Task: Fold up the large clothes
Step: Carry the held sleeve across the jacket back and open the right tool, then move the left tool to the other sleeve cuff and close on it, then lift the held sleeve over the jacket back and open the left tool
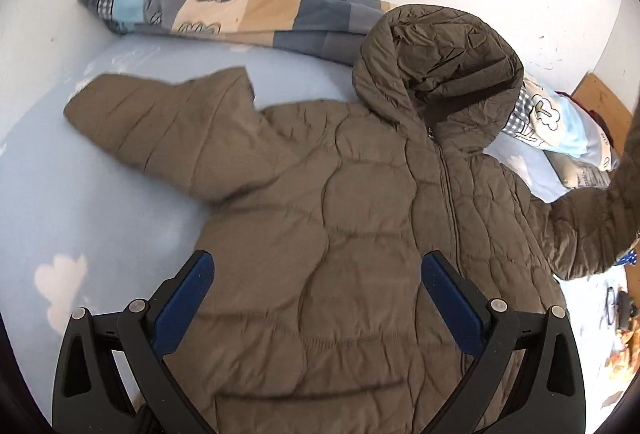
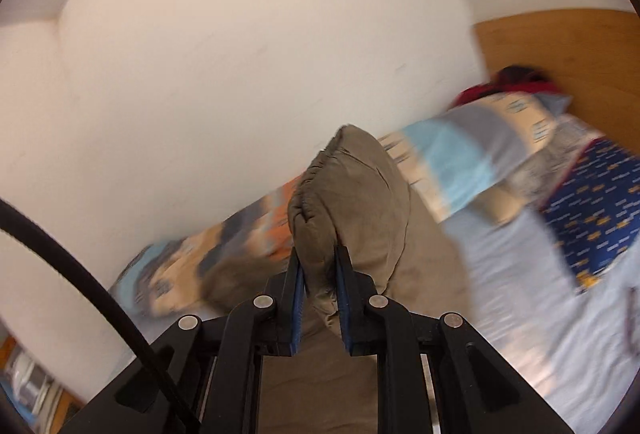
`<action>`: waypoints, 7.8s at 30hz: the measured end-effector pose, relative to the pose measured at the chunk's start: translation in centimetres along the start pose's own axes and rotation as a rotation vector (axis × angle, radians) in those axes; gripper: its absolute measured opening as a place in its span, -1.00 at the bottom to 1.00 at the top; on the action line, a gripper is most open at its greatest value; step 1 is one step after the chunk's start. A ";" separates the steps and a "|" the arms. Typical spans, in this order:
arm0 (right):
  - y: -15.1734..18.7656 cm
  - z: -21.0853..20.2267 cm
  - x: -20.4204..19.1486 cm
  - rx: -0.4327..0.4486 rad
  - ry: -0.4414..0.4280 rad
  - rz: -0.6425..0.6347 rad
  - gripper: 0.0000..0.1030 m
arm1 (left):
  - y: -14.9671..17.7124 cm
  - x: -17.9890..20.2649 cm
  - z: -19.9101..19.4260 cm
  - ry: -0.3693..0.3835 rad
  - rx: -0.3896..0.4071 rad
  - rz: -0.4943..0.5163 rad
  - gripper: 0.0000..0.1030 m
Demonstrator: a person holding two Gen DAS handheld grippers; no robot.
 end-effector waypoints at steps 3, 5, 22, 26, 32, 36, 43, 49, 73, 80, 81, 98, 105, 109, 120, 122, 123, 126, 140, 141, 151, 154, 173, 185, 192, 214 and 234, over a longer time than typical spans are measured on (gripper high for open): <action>4.1 2.8 -5.8 -0.077 -0.088 -0.017 -0.69 | -1.0 0.0 0.1 0.009 0.011 0.002 1.00; 6.9 4.5 -9.3 -0.126 -0.136 -0.033 -0.69 | -1.4 -0.3 -0.2 0.019 0.023 -0.014 1.00; 31.6 19.6 -21.6 -0.487 -0.215 -0.061 -0.71 | -1.9 -9.6 0.3 -0.133 -0.030 -0.186 1.00; 34.5 20.9 -21.8 -0.528 -0.195 -0.052 -0.65 | -1.8 -9.9 0.7 -0.128 -0.041 -0.202 1.00; 35.2 21.0 -21.0 -0.605 -0.237 -0.015 -0.33 | -2.0 -9.8 0.9 -0.129 -0.040 -0.207 1.00; 32.0 17.8 -19.7 -0.564 -0.305 0.004 -0.15 | -2.1 -9.8 0.8 -0.138 -0.029 -0.212 1.00; 24.9 12.7 -14.0 -0.421 -0.234 -0.059 -0.12 | -2.5 -10.1 -0.5 -0.161 0.001 -0.207 1.00; 19.9 12.0 -3.1 -0.330 0.137 -0.132 -0.12 | -2.5 -9.7 -0.5 -0.161 0.004 -0.190 1.00; 25.4 12.2 0.3 -0.499 0.193 -0.185 -0.44 | -2.2 -9.9 -0.4 -0.159 -0.018 -0.177 1.00; 29.2 15.1 1.4 -0.590 0.245 -0.210 -0.43 | -2.3 -10.7 -0.8 -0.166 -0.018 -0.168 1.00; 29.3 15.3 1.6 -0.600 0.248 -0.195 -0.43 | -2.4 -11.1 -0.8 -0.166 -0.019 -0.181 1.00; 30.6 4.0 -6.4 -0.496 -0.036 -0.172 -0.03 | -2.1 -19.0 -1.4 -0.165 -0.059 -0.324 1.00; 29.6 4.4 -8.8 -0.440 -0.085 -0.311 -0.03 | -4.5 -25.6 -2.0 -0.209 -0.028 -0.405 0.96; 29.3 4.3 -8.9 -0.441 -0.107 -0.304 -0.03 | -7.6 -30.6 -0.3 -0.212 -0.057 -0.495 0.56; 30.0 4.4 -8.3 -0.473 -0.126 -0.279 -0.03 | -10.5 -40.6 7.3 0.020 -0.042 -0.825 -0.32; 30.4 4.5 -8.2 -0.477 -0.124 -0.282 -0.03 | -10.7 -41.2 8.3 0.058 -0.029 -0.852 -0.35; 30.5 4.6 -8.2 -0.479 -0.124 -0.286 -0.03 | -10.9 -41.4 8.6 0.053 -0.023 -0.847 -0.35; 31.1 4.9 -8.1 -0.488 -0.115 -0.308 -0.03 | -10.8 -42.5 9.7 0.002 -0.022 -0.852 -0.35; 32.5 5.8 -7.2 -0.525 -0.100 -0.327 -0.03 | -11.6 -44.9 13.4 0.052 0.190 -0.962 -0.02; 32.6 5.9 -7.2 -0.525 -0.097 -0.328 -0.03 | -11.7 -44.7 13.3 0.051 0.208 -0.943 -0.03; 31.4 5.8 -6.6 -0.487 -0.064 -0.309 -0.03 | -15.2 -41.4 7.9 0.088 0.321 -0.802 -0.73; 29.6 5.7 -5.0 -0.428 0.028 -0.315 -0.03 | -17.2 -38.4 4.9 0.133 0.355 -0.731 -0.74; 21.4 1.9 2.2 -0.236 0.162 0.001 -0.03 | -25.5 -7.5 -13.9 0.411 0.412 -0.295 -0.73; 18.4 0.0 4.0 -0.168 0.116 0.053 -0.03 | -17.8 8.9 -10.0 0.465 0.242 -0.155 -0.74; 21.5 4.5 4.0 -0.306 0.140 0.008 -0.03 | -12.5 16.3 -5.0 0.482 0.104 -0.090 -0.73; 19.7 2.7 6.8 -0.278 0.203 0.086 -0.03 | 1.3 24.5 8.1 0.388 -0.157 0.061 -0.68; 21.5 4.1 6.0 -0.331 0.091 0.203 -0.03 | -6.2 6.4 4.3 0.097 -0.040 0.030 0.29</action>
Point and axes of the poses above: each gripper's, at about its wrist camera, not at the fingertips, and z roughly the way its jaws point, x to its right, y to its underside, the point moved 6 cm from there along z, roughly the way its jaws point, and after that the axes turned 3 degrees about x, right-handed, at the moved point
